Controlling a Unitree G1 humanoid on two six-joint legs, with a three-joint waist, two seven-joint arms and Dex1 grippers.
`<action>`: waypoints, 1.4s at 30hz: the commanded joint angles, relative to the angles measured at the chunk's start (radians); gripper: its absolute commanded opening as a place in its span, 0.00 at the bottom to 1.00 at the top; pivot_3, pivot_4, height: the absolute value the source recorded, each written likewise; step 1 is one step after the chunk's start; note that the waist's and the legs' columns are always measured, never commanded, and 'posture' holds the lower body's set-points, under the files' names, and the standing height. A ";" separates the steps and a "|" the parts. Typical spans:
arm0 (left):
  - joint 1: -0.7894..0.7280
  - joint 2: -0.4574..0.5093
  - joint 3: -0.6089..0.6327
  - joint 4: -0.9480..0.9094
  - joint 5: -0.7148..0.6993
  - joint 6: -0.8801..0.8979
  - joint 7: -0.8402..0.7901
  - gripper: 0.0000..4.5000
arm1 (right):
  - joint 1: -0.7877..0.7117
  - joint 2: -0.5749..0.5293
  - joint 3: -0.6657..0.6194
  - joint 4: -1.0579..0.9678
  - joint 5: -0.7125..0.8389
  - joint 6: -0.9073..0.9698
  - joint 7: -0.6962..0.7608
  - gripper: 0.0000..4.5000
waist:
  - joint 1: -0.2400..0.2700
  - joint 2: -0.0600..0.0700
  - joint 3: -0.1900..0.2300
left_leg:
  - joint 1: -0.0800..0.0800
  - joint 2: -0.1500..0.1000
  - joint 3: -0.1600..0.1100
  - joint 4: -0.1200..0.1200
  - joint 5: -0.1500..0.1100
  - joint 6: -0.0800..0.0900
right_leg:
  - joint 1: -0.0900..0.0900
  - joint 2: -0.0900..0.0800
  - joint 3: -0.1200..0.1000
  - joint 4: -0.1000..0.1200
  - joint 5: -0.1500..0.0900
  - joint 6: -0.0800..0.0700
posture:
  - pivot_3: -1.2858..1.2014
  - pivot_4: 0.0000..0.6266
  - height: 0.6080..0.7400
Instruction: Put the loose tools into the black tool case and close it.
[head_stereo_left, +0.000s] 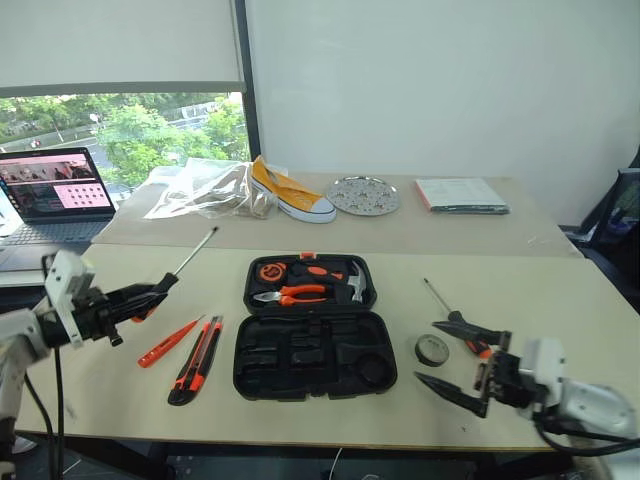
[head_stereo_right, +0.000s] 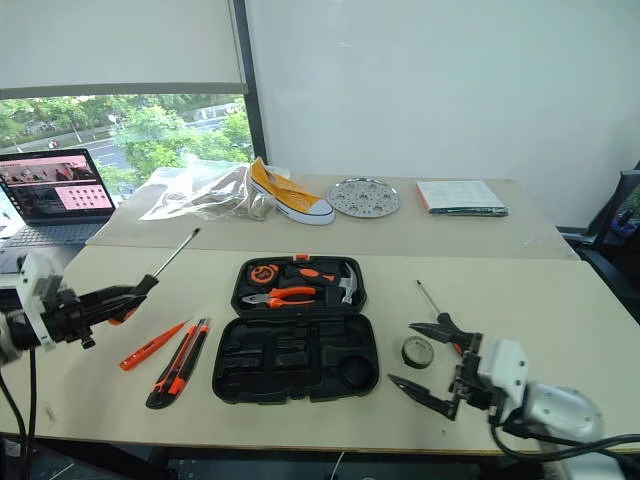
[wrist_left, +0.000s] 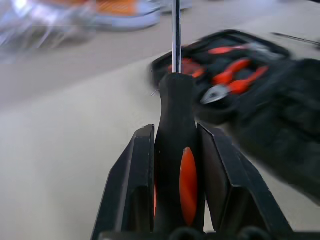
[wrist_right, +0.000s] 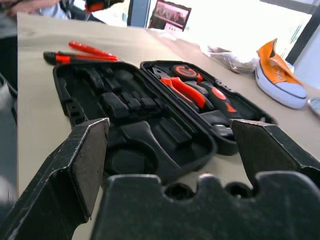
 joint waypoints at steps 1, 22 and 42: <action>-0.148 -0.034 -0.232 -0.051 0.117 -0.041 -0.104 0.18 | 0.042 -0.029 -0.056 0.004 0.010 -0.009 0.042 1.00 | 0.008 0.002 0.000 | 0.002 -0.001 0.000 0.000 0.000 0.000 | 0.003 0.001 0.000 -0.001 0.000 0.001 | 0.52 0.24 1.00; -0.433 -0.309 -0.678 0.026 0.550 0.020 0.030 0.18 | 0.181 0.045 -0.062 -0.148 -0.036 0.005 -0.093 1.00 | 0.000 0.001 0.003 | 0.004 0.000 -0.006 0.001 -0.003 0.006 | 0.015 0.004 0.015 -0.002 -0.008 0.013 | 0.52 0.24 1.00; -0.409 -0.373 -0.506 0.045 0.424 -0.204 0.053 0.57 | 0.176 0.057 -0.042 -0.195 0.018 0.096 -0.133 1.00 | 0.001 0.002 0.003 | 0.003 -0.001 -0.009 0.004 -0.007 0.013 | 0.015 0.005 0.019 -0.004 -0.006 0.010 | 0.52 0.24 1.00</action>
